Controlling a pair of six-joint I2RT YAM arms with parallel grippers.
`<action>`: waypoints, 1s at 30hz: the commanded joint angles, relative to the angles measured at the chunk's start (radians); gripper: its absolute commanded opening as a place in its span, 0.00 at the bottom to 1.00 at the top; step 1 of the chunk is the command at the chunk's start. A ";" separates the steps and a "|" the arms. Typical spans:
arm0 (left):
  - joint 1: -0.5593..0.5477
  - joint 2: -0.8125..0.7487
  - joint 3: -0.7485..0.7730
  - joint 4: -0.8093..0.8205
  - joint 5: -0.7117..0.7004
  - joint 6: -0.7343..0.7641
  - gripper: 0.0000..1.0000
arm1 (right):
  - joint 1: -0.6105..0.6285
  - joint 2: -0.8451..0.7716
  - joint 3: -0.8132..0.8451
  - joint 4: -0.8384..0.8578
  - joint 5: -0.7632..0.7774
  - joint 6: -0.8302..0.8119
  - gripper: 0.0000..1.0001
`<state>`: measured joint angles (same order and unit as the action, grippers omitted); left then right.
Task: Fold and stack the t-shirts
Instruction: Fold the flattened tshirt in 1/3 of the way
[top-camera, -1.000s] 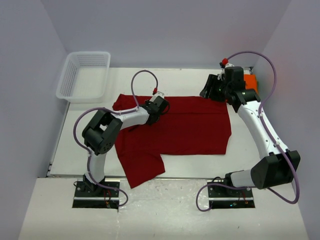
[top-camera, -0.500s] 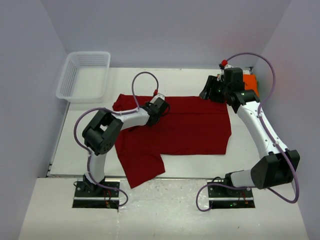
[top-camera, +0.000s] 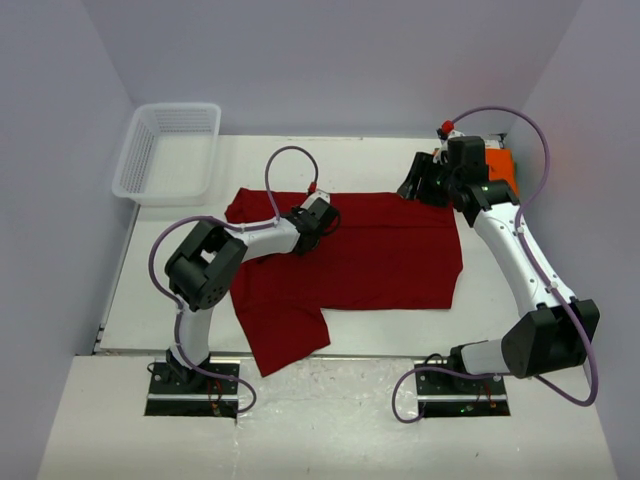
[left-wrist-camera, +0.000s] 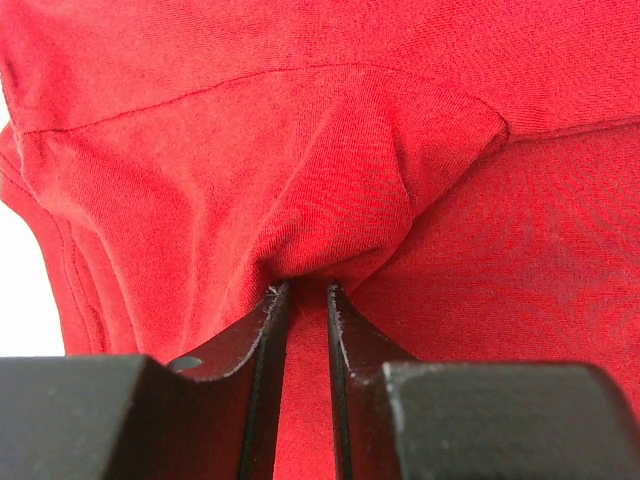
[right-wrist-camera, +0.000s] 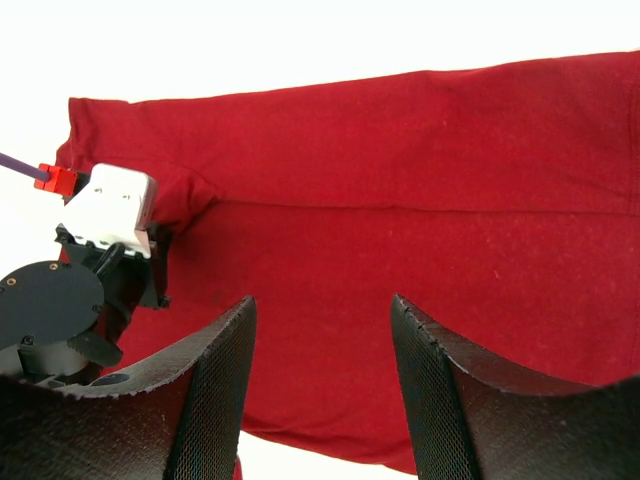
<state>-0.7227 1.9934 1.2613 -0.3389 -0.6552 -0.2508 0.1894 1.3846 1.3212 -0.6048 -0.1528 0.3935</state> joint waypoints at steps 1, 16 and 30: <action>-0.007 -0.024 -0.011 -0.005 -0.006 -0.015 0.23 | 0.001 -0.021 0.000 0.033 -0.021 0.007 0.57; -0.015 -0.068 -0.037 -0.003 0.051 -0.031 0.28 | 0.001 -0.016 -0.014 0.039 -0.027 0.005 0.57; 0.017 0.008 0.027 -0.012 0.025 -0.018 0.28 | 0.001 -0.019 -0.010 0.037 -0.031 -0.002 0.58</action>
<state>-0.7238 1.9831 1.2514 -0.3492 -0.6266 -0.2539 0.1894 1.3846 1.3067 -0.5964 -0.1547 0.3931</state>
